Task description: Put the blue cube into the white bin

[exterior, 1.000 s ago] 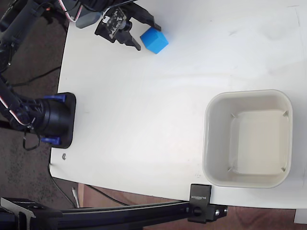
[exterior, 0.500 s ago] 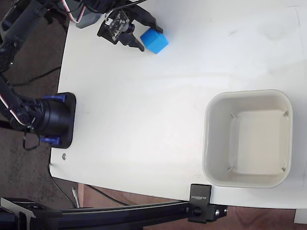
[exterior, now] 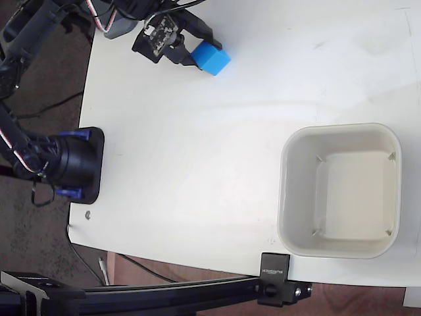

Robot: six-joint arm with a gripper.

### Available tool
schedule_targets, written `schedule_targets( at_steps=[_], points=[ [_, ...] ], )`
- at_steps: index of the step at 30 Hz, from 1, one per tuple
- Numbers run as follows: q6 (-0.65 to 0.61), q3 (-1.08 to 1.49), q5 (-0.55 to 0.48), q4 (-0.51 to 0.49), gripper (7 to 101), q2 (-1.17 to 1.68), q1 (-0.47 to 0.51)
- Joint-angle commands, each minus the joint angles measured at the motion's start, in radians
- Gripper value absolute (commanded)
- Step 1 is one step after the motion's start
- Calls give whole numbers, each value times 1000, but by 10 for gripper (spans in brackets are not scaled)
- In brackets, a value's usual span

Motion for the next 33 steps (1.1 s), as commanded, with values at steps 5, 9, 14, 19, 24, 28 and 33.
schedule_targets(
  at_steps=[5, 9, 14, 19, 24, 28, 33],
  points=[
    [-287, -63, 46, 9, 435, 198, 120],
    [-577, -163, 15, 9, 438, 267, 261],
    [-908, -348, -92, 9, 438, 290, 443],
    [-1155, -374, -249, -129, 441, 290, 611],
    [-1330, -371, -360, -235, 427, 245, 759],
    [-1399, -308, -442, -360, 427, 230, 838],
    [-1442, -262, -514, -511, 427, 189, 881]
  ],
)
